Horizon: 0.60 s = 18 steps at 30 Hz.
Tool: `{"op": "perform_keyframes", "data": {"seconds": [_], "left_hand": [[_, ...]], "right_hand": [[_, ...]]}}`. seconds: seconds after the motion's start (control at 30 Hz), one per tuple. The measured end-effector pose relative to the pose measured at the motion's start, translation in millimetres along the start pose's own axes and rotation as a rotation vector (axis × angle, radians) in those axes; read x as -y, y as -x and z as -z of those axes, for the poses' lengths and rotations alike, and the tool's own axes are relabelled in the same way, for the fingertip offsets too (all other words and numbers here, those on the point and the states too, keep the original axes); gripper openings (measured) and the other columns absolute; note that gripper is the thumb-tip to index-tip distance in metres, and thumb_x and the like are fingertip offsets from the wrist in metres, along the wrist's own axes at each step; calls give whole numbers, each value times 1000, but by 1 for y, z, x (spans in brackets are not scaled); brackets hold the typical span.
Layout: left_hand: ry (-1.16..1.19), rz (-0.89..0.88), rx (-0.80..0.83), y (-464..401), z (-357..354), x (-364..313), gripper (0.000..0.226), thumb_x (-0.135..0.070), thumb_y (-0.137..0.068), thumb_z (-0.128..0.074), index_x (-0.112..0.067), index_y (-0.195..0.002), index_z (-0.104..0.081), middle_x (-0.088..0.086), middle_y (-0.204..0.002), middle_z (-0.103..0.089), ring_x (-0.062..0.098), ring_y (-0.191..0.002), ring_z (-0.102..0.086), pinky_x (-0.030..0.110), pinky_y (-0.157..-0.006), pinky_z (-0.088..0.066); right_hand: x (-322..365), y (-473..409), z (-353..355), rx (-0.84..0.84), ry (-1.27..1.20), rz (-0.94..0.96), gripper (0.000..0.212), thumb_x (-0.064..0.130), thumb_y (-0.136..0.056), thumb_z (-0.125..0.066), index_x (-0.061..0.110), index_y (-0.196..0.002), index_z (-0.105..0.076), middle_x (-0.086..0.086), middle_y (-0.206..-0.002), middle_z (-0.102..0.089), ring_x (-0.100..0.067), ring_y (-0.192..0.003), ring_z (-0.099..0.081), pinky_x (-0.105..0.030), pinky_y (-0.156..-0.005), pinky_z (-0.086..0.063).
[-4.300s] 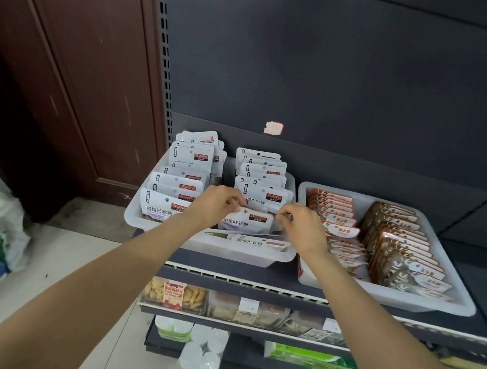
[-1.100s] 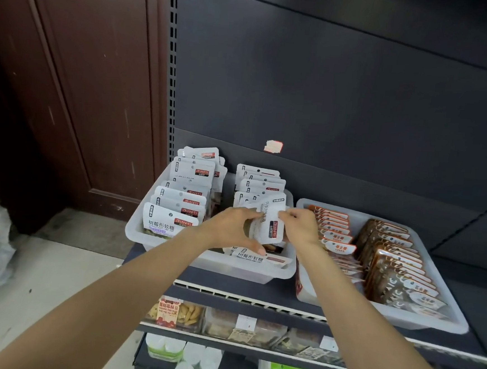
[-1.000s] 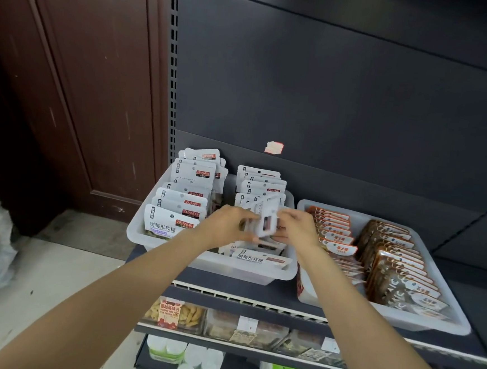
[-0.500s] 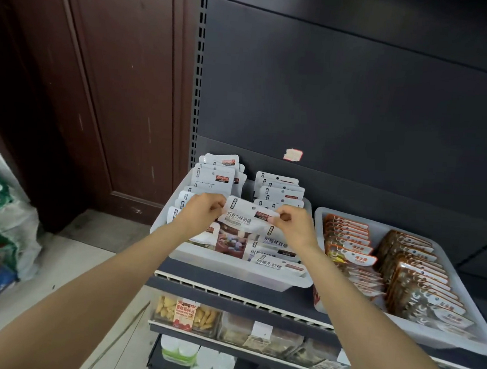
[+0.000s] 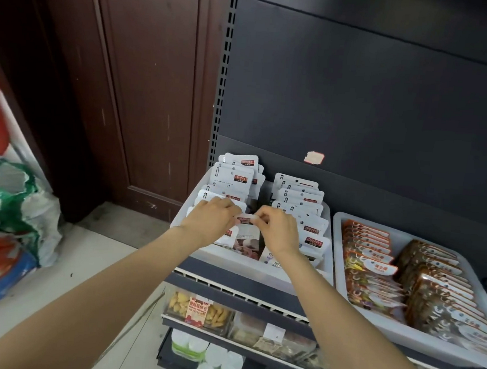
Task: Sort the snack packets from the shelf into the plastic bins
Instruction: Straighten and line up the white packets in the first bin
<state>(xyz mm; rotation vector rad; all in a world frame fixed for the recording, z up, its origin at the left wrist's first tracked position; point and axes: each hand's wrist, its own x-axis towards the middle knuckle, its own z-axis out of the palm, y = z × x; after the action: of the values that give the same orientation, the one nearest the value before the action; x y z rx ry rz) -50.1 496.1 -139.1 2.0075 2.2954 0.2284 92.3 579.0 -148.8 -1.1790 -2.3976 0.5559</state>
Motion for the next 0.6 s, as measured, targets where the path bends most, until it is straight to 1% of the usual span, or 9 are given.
{"op": "perform_keyframes", "data": {"seconds": [0.07,0.13,0.2,0.3,0.33,0.4,0.47,0.53,0.6], "left_hand": [[-107,-3,40,-1,-6,-5,44,-10,-98,-42,-23,-139,-40,5,-136,-46,26,-124,-42,40,-101,-36],[-169,1,-18,-3,-7,-13,44,-9,-96,-43,-22,-138,-43,6,-138,-45,26,-126,-40,39,-102,-34],[-141,1,-52,-4,-7,-23,40,-18,-99,-38,-19,-139,-42,6,-146,-38,25,-133,-34,37,-107,-28],[-61,-64,-23,-3,-11,-33,40,-28,-101,-36,-19,-141,-40,3,-148,-34,23,-135,-31,34,-109,-23],[-69,-88,-49,-3,-12,-35,37,-26,-101,-38,-19,-136,-45,3,-144,-39,23,-132,-34,33,-106,-25],[-134,-84,-106,-2,-12,-36,27,-13,-98,-43,-18,-121,-56,3,-124,-51,24,-116,-44,29,-89,-31],[-187,-54,-60,-2,-7,-38,34,7,-87,-46,-13,-113,-57,6,-108,-52,26,-101,-49,28,-72,-32],[-236,-76,8,-4,2,-39,46,16,-78,-47,-10,-115,-55,8,-107,-50,27,-99,-52,30,-67,-35],[-301,-124,26,-6,13,-38,48,17,-78,-47,-9,-116,-55,8,-112,-51,26,-100,-55,30,-70,-39]], "right_hand": [[-16,4,14,9,39,-42,21,24,-90,-62,22,-111,-66,2,-106,-69,-20,-105,-59,-38,-92,-46],[-36,13,35,-12,26,-76,32,19,-90,-62,21,-122,-59,0,-120,-62,-20,-117,-51,-35,-95,-43],[-57,26,53,-2,14,-59,29,17,-89,-63,19,-118,-61,-1,-120,-59,-19,-118,-51,-31,-95,-42],[-76,44,67,107,-2,-66,23,26,-87,-66,19,-110,-67,1,-119,-56,-15,-116,-49,-23,-92,-35],[-80,47,69,116,14,-70,22,28,-86,-67,19,-107,-69,2,-120,-55,-14,-117,-47,-23,-92,-32],[-83,52,72,102,32,-58,21,31,-86,-66,18,-102,-71,4,-120,-55,-12,-117,-45,-24,-93,-31],[-81,54,72,109,2,-30,22,34,-87,-63,20,-101,-72,5,-117,-58,-11,-114,-49,-28,-95,-37],[-78,53,70,177,83,-13,19,29,-90,-62,23,-105,-72,3,-116,-63,-16,-109,-57,-35,-92,-46],[-75,52,70,184,258,-37,22,23,-94,-57,25,-111,-70,1,-113,-68,-22,-104,-62,-37,-84,-51]]}}
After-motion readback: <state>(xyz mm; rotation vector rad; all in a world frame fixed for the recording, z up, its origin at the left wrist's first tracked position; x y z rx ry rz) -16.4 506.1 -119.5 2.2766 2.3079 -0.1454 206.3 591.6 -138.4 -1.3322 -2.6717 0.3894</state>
